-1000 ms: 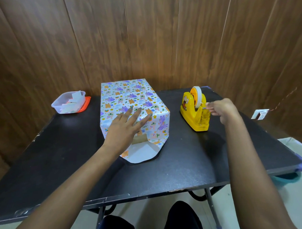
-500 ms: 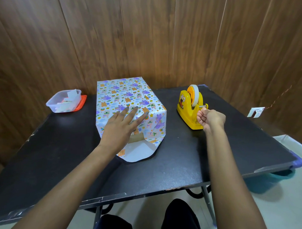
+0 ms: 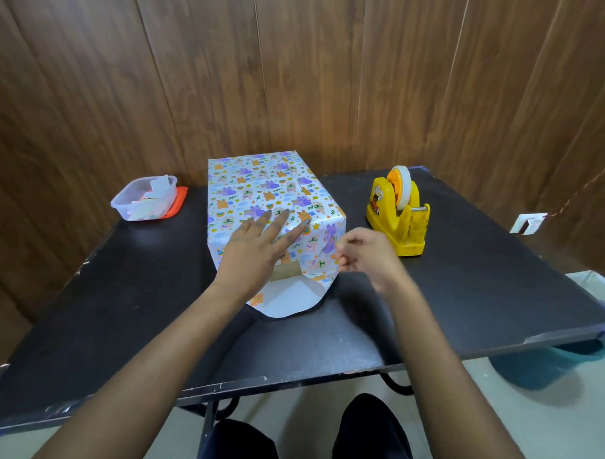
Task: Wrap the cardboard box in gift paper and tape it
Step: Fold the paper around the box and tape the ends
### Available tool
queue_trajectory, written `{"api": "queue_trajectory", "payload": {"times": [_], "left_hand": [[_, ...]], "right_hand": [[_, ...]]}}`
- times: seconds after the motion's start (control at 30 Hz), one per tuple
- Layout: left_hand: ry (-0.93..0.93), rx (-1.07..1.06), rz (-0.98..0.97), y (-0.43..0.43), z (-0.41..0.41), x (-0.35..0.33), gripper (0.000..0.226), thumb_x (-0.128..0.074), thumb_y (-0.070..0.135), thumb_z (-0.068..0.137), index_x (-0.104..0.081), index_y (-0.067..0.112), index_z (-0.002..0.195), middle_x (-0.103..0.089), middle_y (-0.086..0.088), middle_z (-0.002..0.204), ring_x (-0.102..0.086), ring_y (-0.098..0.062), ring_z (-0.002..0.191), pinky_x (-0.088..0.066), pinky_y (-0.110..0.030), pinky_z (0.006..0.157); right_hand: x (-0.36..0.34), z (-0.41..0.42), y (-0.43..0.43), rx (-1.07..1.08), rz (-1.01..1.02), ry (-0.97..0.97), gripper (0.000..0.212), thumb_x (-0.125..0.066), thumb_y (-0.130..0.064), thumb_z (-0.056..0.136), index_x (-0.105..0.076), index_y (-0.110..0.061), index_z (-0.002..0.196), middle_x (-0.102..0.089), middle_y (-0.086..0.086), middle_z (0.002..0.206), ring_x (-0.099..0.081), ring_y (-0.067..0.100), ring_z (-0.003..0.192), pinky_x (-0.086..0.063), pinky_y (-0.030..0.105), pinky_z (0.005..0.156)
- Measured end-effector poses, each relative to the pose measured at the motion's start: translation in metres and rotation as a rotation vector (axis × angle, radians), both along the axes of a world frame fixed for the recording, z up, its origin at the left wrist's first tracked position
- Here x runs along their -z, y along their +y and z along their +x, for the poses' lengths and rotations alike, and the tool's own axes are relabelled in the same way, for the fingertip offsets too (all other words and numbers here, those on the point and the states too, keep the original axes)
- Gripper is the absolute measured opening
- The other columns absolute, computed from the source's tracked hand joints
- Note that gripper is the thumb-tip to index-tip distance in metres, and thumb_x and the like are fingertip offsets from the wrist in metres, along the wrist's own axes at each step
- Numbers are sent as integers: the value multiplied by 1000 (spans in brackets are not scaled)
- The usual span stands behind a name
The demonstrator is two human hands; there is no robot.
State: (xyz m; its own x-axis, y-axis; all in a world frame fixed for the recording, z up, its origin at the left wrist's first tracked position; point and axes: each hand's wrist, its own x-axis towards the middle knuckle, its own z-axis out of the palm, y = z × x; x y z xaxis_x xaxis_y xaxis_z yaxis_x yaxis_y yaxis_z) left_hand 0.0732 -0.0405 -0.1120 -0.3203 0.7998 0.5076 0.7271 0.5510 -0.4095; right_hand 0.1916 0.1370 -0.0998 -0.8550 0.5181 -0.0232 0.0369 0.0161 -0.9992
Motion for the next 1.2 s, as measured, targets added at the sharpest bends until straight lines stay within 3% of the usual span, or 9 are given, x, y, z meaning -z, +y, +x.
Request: {"api": "queue_trajectory", "payload": {"times": [0.13,0.33,0.43,0.57,0.73,0.83,0.93,1.07,1.2], "left_hand": [[-7,0,7,0,-1,0,89,-78,17,73,-26,30,144,-51,-10,138,-55,-37,118,-49,-46,89],[-2,12,12,1,-5,3,89,-77,16,73,-24,29,144,-53,-10,136,-56,-37,116,-48,-46,89],[9,17,21,1,-6,4,88,-75,15,75,-24,29,145,-52,-9,136,-55,-37,116,-47,-45,90],[13,26,26,0,-6,5,87,-73,14,76,-23,29,145,-51,-10,137,-55,-37,117,-46,-46,90],[8,33,38,1,-5,5,85,-73,14,76,-25,28,144,-52,-10,137,-55,-38,117,-46,-46,90],[11,29,39,1,-5,4,84,-74,15,75,-27,27,144,-52,-10,136,-55,-38,116,-47,-47,89],[4,25,33,1,-4,4,85,-75,16,75,-27,27,144,-52,-10,136,-55,-38,117,-47,-47,89],[-5,19,30,1,-4,4,85,-76,17,75,-26,28,144,-52,-10,137,-55,-38,117,-47,-47,89],[-7,21,34,1,-4,4,85,-75,16,75,-25,28,144,-51,-10,137,-55,-38,117,-47,-47,89]], "right_hand": [[22,-20,-24,57,325,-90,18,-54,1,88,-60,-8,73,-58,9,70,-55,18,56,-57,31,57],[29,-36,-38,259,471,-109,13,-58,-14,90,-63,-2,86,-67,12,84,-60,23,76,-54,36,70],[30,-40,-40,374,393,-117,16,-62,-16,88,-55,-6,78,-69,13,90,-65,27,83,-52,35,71],[27,-38,-34,348,285,-86,33,-69,-13,82,-45,-16,59,-68,16,78,-66,31,72,-56,40,68],[24,-22,-27,280,334,-154,31,-57,-2,86,-53,-20,61,-63,8,65,-62,24,62,-58,40,71],[22,-13,-26,256,340,-141,31,-47,5,87,-55,-15,65,-60,9,69,-53,15,52,-54,30,62],[20,-12,-27,246,329,-103,33,-45,6,86,-57,-16,64,-58,8,67,-51,13,51,-54,33,63],[21,-17,-28,234,394,-74,26,-51,4,86,-58,-17,70,-61,8,72,-55,17,61,-50,29,64],[26,-25,-29,260,451,-77,10,-58,-2,86,-60,-11,81,-66,13,81,-64,28,78,-56,39,72]]}}
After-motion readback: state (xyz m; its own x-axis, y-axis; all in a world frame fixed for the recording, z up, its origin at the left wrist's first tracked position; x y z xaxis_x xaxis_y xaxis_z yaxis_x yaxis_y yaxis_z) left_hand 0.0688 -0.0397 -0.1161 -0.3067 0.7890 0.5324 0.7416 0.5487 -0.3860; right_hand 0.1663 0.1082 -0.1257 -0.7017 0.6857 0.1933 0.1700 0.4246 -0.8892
